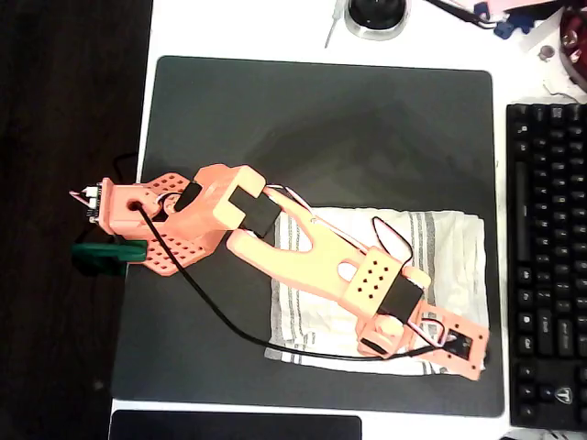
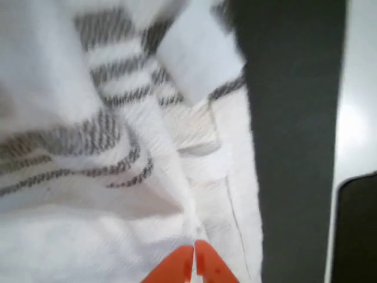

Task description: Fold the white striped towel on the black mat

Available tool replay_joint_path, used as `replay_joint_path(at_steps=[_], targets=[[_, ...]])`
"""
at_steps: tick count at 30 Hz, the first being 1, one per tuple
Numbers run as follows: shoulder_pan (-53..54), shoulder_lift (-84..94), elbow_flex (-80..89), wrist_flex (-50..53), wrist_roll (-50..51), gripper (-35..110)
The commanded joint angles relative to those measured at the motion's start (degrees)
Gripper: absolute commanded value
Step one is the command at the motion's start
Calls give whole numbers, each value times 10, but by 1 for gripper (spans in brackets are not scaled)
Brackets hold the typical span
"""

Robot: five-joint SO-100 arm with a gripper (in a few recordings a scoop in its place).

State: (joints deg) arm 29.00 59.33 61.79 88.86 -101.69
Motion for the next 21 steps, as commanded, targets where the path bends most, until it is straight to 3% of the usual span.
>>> replay_joint_path(at_steps=[1, 21], targets=[[19, 42, -42, 26, -10, 0], [30, 26, 67, -3, -28, 17]])
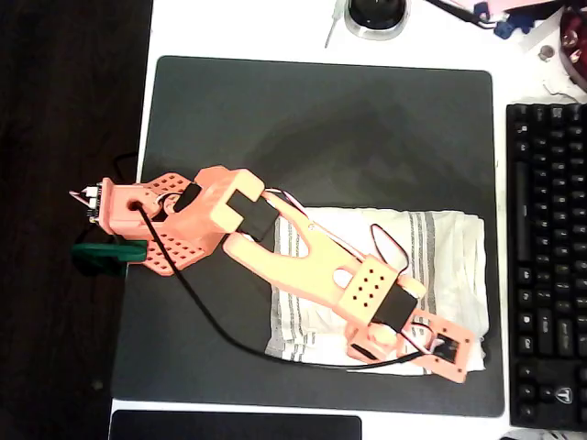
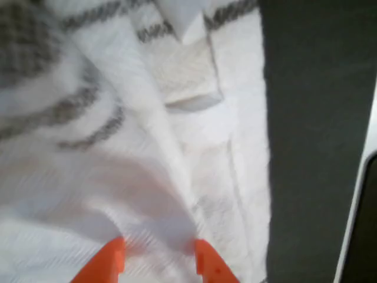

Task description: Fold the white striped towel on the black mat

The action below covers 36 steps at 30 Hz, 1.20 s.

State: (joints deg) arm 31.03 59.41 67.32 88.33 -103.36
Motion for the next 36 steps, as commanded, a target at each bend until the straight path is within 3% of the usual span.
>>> replay_joint_path(at_steps=[1, 7, 11, 25, 36], targets=[[14, 24, 18, -4, -16, 17], [29, 12, 33, -33, -29, 16], [17, 11, 49, -45, -24, 6], [-19, 42, -50, 37, -5, 0], [53, 46, -154, 116, -35, 0]])
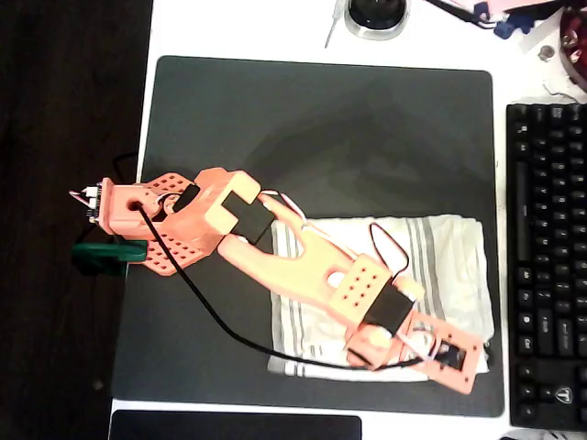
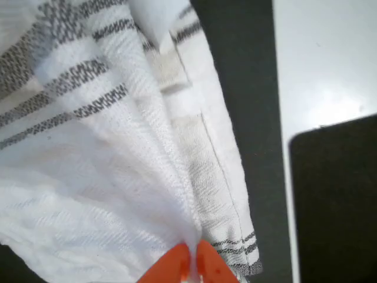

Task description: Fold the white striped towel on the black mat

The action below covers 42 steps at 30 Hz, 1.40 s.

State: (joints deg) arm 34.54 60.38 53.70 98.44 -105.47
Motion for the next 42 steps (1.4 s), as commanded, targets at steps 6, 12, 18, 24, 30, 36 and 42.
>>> replay_joint_path(at_steps=[6, 12, 18, 24, 30, 36, 42], targets=[[49, 22, 4, -16, -40, 0], [60, 15, 78, -107, -42, 11], [44, 69, 72, -40, -21, 19], [69, 221, 229, 18, -17, 19], [134, 327, 408, -4, 39, 19], [171, 345, 557, -111, 120, 20], [161, 365, 700, -256, 163, 21]])
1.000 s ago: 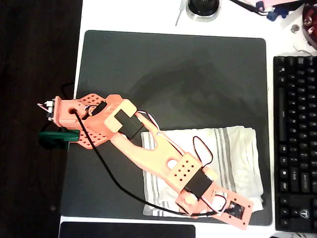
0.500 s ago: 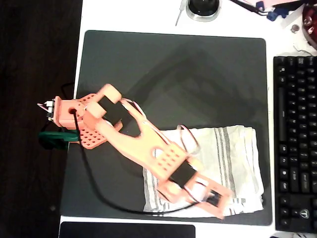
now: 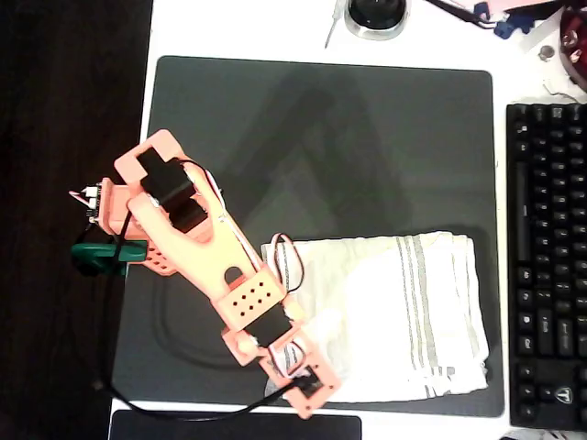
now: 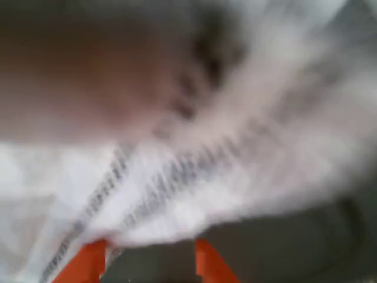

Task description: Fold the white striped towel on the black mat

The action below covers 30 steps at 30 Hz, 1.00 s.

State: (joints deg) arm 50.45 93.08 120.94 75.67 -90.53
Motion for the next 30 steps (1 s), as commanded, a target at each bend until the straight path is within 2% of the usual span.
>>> replay_joint_path(at_steps=[1, 12, 19, 24, 30], targets=[[-3, 40, 40, -49, 23, 21], [-32, 65, 68, -149, 60, 20], [-40, 145, 202, -264, 54, 19], [-51, 188, 260, -296, 57, 18], [-58, 206, 293, -327, 55, 7]])
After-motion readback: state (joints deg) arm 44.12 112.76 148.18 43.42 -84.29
